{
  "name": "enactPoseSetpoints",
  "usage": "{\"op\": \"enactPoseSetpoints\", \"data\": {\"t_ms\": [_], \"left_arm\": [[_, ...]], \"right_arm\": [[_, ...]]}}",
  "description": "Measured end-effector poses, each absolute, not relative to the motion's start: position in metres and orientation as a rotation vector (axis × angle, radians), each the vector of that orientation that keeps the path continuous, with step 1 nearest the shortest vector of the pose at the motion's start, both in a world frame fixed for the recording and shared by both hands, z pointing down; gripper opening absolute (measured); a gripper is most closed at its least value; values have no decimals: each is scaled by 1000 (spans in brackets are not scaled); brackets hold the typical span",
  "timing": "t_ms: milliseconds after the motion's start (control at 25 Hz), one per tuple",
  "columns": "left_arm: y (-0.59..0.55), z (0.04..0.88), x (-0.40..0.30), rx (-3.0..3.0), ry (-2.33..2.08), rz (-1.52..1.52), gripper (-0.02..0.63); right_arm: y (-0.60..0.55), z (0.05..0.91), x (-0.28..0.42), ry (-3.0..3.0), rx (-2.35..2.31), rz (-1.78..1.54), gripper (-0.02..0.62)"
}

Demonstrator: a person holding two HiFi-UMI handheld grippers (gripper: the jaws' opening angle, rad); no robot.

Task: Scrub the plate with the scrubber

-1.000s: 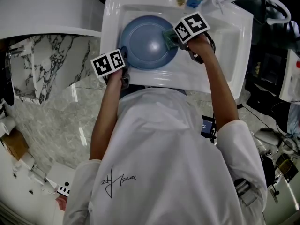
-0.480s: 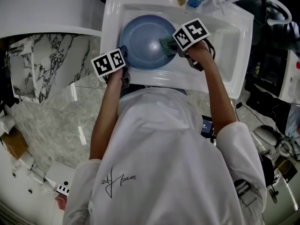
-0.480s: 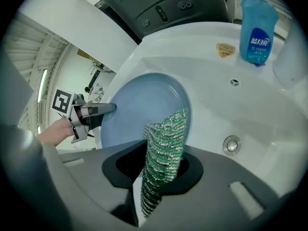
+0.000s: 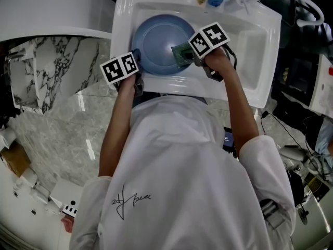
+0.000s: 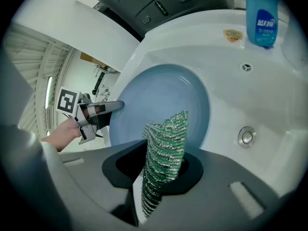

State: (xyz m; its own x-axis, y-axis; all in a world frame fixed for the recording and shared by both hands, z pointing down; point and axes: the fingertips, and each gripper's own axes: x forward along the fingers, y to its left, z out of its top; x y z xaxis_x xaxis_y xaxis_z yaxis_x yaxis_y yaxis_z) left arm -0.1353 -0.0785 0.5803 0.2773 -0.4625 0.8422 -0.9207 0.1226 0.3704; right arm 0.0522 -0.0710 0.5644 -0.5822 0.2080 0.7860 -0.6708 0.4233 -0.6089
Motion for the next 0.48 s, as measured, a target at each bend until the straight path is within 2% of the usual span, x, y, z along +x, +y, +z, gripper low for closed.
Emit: {"op": "enactPoseSetpoints", "data": {"t_ms": [480], "left_arm": [[-79,580,-134,1501,-1346,551,83]], "right_arm": [[-59,565,38,-1810,361,1416,63]]}}
